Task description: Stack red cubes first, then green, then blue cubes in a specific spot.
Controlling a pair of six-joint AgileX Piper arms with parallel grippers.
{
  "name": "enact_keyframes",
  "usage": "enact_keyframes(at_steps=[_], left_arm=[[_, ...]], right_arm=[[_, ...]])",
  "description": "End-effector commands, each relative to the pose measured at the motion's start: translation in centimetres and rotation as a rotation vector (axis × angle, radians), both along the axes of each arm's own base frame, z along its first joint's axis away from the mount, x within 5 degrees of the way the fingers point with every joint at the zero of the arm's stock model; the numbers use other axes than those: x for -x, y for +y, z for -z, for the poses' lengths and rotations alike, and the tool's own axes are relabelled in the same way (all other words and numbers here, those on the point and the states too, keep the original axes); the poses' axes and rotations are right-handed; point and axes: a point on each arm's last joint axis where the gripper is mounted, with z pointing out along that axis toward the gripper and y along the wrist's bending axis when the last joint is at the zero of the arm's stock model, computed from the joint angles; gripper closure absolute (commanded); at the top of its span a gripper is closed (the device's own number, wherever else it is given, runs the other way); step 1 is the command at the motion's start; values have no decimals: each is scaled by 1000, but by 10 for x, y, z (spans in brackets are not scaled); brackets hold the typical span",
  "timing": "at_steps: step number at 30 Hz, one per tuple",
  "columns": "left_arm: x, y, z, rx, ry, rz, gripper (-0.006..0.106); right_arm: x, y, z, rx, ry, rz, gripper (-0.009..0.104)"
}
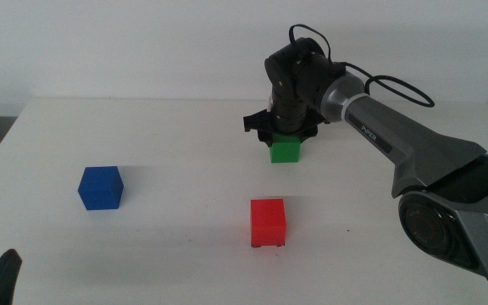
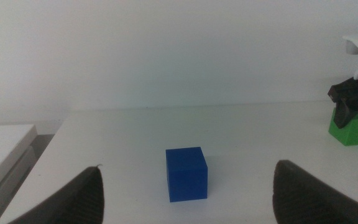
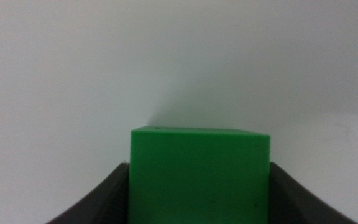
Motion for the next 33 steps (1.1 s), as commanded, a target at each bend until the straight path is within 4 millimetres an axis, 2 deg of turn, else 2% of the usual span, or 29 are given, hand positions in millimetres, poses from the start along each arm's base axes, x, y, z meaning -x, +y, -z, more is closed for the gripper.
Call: enact_keyframes(at_steps=[1,3,8,11,15,17,20,25,29,33], left_arm=[[0,0,-1,3,-12,-2,10],[0,0,-1,3,-12,-2,10],[0,0,-1,3,-12,-2,10],[0,0,-1,3,-12,-2,10],[0,0,-1,3,-12,-2,10],[0,0,-1,3,-12,-2,10],[0,0,-1,3,-12,-2,10],[0,0,-1,3,-12,-2,10],[0,0,-1,3,-12,-2,10],[0,0,-1,3,-12,-2,10]], right_arm=[[-4,-6,-8,0,-32,8,79],[-1,-5,-18,-20,-24,13,85],[21,7,-50,-10,-43,-16,85],[48,17,-70,3,-42,-24,85],[93,16,-104,-38,-90,8,85],[117,14,-112,-65,-105,31,85],[149,13,-115,-95,-121,39,85],[180,15,-108,-100,-110,86,85],[194,25,-99,-88,-96,65,85],[193,29,-90,-71,-88,67,85]])
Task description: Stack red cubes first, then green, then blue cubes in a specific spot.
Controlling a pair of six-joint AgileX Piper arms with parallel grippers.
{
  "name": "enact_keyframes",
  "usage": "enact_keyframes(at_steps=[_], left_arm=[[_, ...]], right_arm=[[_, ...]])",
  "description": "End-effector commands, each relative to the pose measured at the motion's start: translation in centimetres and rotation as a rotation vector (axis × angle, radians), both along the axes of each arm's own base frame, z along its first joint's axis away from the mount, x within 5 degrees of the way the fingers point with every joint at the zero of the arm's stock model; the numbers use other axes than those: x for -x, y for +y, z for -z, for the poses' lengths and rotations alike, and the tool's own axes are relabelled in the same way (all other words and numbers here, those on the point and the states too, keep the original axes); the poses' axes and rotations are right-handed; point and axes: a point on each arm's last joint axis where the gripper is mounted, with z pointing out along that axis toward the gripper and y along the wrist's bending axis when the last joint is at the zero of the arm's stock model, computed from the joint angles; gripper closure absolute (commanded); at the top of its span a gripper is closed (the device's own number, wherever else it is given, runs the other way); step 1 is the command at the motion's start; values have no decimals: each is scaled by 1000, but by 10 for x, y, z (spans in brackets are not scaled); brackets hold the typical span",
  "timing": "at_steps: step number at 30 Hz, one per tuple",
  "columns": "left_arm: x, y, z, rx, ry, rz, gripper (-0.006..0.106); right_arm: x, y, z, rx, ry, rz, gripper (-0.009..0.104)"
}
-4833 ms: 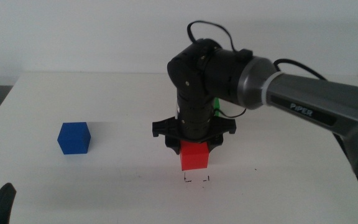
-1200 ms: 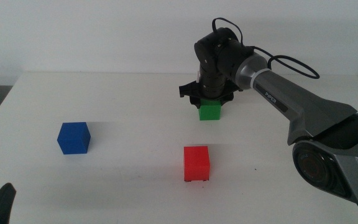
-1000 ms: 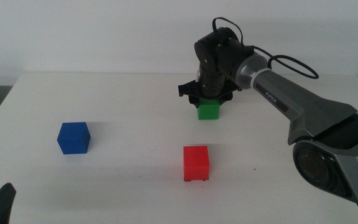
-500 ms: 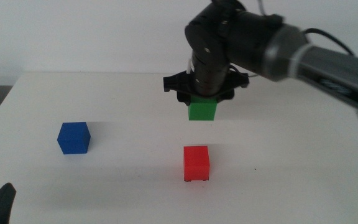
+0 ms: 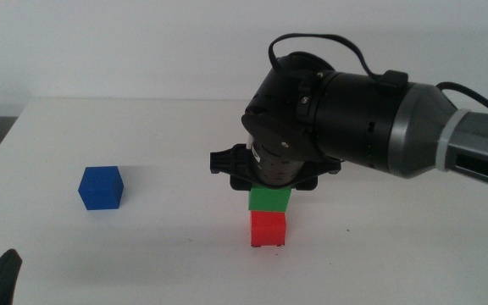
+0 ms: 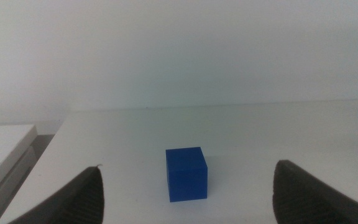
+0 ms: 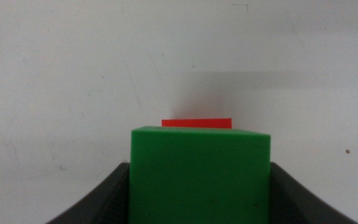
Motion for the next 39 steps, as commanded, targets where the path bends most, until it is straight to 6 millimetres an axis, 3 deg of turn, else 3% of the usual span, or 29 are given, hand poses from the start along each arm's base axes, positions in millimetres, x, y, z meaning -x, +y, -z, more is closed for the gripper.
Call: enact_keyframes(at_steps=[1,12,30,39], left_arm=[[0,0,-1,3,-12,-2,10],[0,0,-1,3,-12,-2,10],[0,0,-1,3,-12,-2,10],[0,0,-1,3,-12,-2,10]], right_arm=[[-2,0,5,24,-12,-1,85],[-11,0,24,77,15,-13,85],[-19,-2,17,100,55,-31,85],[-19,6,32,134,82,-49,85]])
